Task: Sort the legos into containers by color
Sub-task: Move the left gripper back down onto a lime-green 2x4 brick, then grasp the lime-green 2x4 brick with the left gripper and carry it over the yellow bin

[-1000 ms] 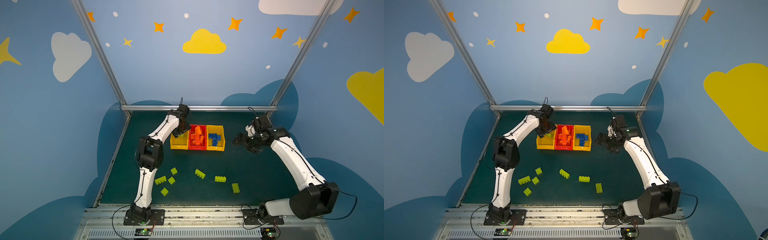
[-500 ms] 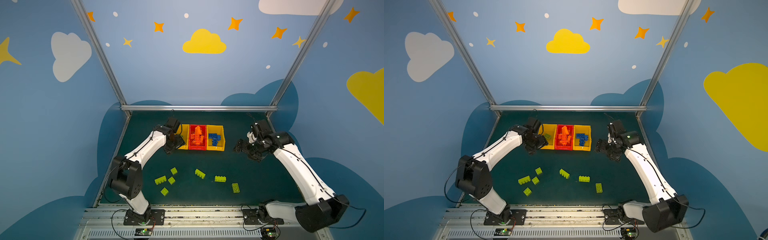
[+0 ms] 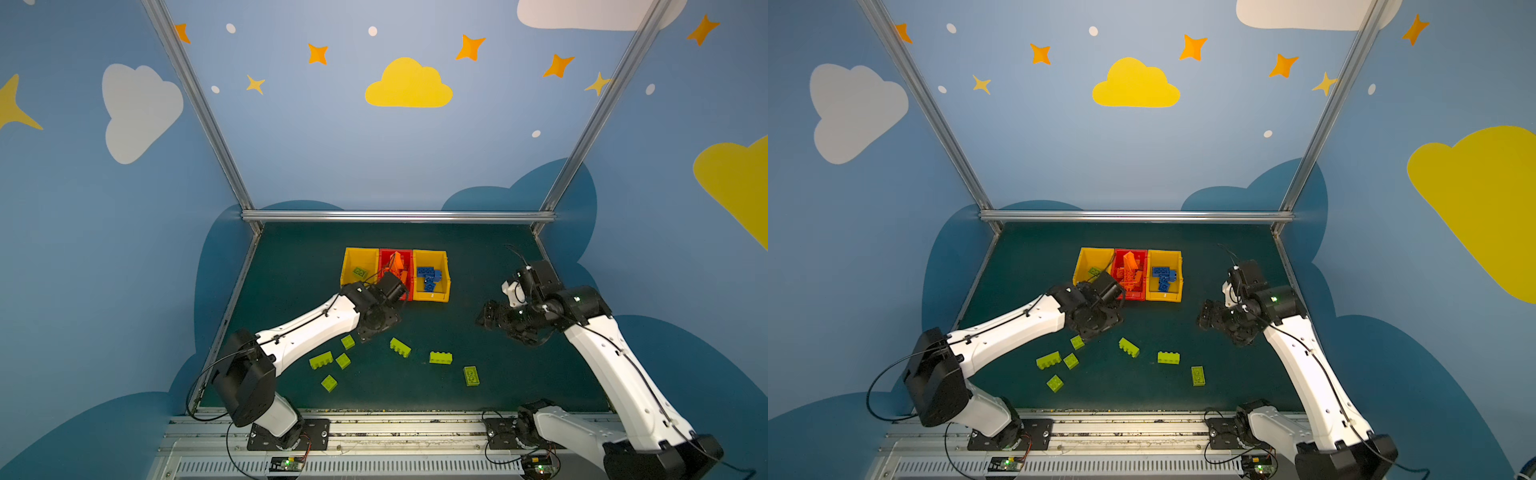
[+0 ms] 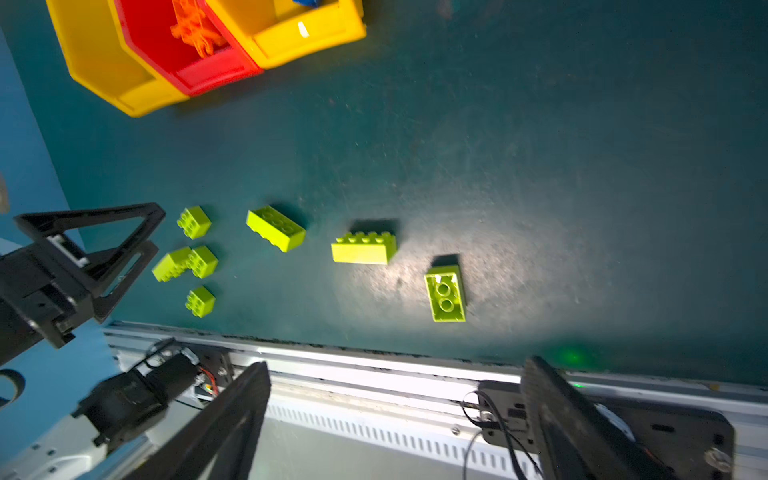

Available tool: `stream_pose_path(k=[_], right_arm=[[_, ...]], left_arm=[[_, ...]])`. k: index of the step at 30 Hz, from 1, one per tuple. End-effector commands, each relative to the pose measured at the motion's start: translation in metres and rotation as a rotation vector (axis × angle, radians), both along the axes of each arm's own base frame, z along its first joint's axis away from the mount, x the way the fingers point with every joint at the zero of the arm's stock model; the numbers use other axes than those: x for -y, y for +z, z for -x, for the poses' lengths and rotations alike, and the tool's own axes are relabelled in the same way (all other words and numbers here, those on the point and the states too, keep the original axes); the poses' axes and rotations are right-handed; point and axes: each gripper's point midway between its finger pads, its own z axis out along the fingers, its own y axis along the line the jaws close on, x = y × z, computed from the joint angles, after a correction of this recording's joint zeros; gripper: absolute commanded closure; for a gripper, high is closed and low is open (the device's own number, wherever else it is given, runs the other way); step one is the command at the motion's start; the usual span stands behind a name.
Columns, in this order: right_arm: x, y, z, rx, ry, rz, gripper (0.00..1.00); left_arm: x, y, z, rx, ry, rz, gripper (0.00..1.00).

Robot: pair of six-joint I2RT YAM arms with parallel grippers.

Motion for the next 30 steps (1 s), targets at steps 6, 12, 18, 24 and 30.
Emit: stream_pose_path(k=[6, 12, 18, 24, 30], right_arm=[[0.004, -0.008, 0.037, -0.014, 0.041, -0.037, 0.08], [0.011, -0.01, 0.039, -0.01, 0.016, -0.012, 0.08], [0.019, 0.007, 0.032, 0.034, 0.018, 0.036, 0.08], [0.019, 0.009, 0.028, 0.037, 0.031, 0.039, 0.08], [0.015, 0.014, 0.019, 0.057, 0.02, 0.014, 0.08]], left_arm=[[0.034, -0.044, 0.014, -0.056, 0.06, -0.073, 0.22], [0.052, -0.076, 0.011, -0.132, 0.003, -0.111, 0.24], [0.047, -0.097, 0.004, -0.201, 0.043, -0.095, 0.44], [0.035, -0.084, 0.001, -0.191, 0.048, -0.112, 0.78], [0.012, -0.045, -0.021, -0.144, 0.035, -0.134, 0.89]])
